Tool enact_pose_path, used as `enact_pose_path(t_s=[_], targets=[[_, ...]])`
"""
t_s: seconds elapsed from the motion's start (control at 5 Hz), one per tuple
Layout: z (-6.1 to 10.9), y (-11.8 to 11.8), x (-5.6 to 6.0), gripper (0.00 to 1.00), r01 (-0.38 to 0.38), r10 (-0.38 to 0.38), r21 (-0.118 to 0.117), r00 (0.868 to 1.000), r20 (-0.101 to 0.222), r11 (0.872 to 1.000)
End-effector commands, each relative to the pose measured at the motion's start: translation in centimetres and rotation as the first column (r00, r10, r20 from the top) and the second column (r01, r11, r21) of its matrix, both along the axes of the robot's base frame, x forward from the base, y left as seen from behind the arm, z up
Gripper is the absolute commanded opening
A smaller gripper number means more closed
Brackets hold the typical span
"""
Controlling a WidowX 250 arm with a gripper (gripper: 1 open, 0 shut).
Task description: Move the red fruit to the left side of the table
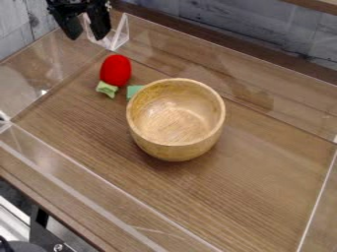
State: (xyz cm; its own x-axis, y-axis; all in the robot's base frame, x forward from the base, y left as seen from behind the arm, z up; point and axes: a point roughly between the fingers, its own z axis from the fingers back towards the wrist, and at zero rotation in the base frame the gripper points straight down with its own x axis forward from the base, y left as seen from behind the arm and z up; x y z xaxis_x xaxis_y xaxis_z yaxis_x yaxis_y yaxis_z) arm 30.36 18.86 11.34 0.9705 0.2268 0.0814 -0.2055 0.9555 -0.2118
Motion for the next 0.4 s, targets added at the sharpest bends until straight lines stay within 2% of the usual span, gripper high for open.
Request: enact_pose_path(t_s=[0.0, 0.2], targets=[[3.98, -0.53, 0.61, 1.0, 0.014, -0.017, 0.038, 0.996, 0.082, 0.999], [4.47, -0.64, 0.54, 1.0, 0.031, -0.032, 0.018, 0.996, 0.089, 0.999]])
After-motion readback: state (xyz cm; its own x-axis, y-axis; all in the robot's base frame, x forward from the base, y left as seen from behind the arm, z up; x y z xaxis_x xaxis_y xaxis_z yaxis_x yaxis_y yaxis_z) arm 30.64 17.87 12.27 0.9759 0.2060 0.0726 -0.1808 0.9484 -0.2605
